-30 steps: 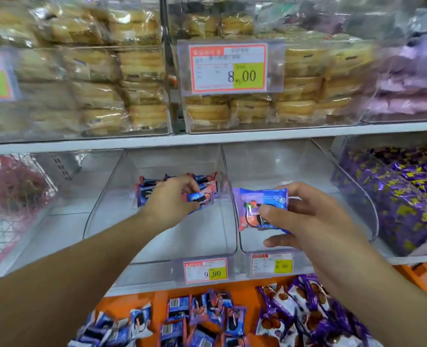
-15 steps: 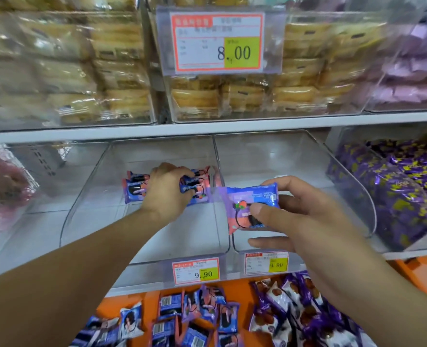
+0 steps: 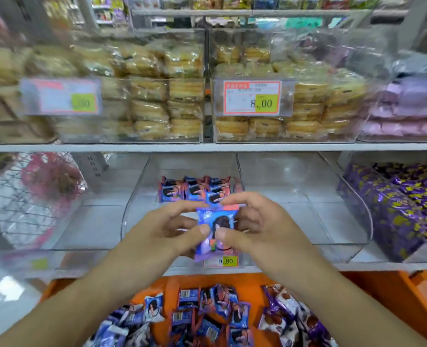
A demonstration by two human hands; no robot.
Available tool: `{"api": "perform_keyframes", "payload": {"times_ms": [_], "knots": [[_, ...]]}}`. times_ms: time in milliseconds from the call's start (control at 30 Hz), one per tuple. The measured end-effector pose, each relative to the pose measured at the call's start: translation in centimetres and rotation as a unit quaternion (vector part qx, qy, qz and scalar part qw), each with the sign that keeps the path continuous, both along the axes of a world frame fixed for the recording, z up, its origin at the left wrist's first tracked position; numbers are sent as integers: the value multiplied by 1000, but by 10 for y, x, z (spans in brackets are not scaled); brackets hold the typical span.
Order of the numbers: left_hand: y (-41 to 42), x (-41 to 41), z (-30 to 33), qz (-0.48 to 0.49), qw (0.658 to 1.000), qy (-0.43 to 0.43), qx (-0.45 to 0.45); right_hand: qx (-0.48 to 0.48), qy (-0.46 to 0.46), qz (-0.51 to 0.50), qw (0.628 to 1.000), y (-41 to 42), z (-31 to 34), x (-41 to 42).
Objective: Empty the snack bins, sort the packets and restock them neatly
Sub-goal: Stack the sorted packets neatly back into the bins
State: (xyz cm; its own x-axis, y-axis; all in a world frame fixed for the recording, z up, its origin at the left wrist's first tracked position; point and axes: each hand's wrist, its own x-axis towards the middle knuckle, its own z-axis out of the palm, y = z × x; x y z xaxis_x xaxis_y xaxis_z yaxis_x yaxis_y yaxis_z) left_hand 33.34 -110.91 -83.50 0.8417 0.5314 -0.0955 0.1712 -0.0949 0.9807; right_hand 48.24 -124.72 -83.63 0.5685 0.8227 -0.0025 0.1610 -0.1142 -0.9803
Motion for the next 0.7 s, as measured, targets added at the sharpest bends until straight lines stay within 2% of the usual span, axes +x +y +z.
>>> {"api": "perform_keyframes", "payload": {"times_ms": [100, 167, 267, 333, 367, 400, 433, 467, 500, 533, 700], "knots": [[-4, -13, -5, 66, 993, -49, -87, 24, 26, -19, 999, 5, -2, -12], [-7, -19, -12, 106, 982, -77, -137, 29, 8, -16, 999, 6, -4, -17], [-7, -22, -15, 91, 987, -61, -117, 7, -54, -20, 998, 6, -11, -21], [1, -25, -14, 73, 996, -47, -15, -1, -66, -43, 997, 6, -16, -18], [11, -28, -17, 81, 991, -31, 100, -6, -71, -57, 996, 6, -17, -16], [26, -32, -21, 93, 963, 0, 252, -14, -84, -66, 994, 7, -20, -13], [40, -37, -23, 92, 915, 36, 391, -22, -103, -70, 992, 8, -21, -11], [55, -41, -28, 86, 871, 67, 480, -29, -126, -71, 989, 10, -22, -9], [71, -44, -34, 85, 850, 94, 512, -38, -149, -71, 986, 17, -24, -7], [83, -46, -41, 90, 847, 116, 511, -45, -172, -68, 982, 26, -24, -5], [108, -50, -74, 39, 860, 149, 486, -82, -268, -16, 960, 112, -38, 17]]}}
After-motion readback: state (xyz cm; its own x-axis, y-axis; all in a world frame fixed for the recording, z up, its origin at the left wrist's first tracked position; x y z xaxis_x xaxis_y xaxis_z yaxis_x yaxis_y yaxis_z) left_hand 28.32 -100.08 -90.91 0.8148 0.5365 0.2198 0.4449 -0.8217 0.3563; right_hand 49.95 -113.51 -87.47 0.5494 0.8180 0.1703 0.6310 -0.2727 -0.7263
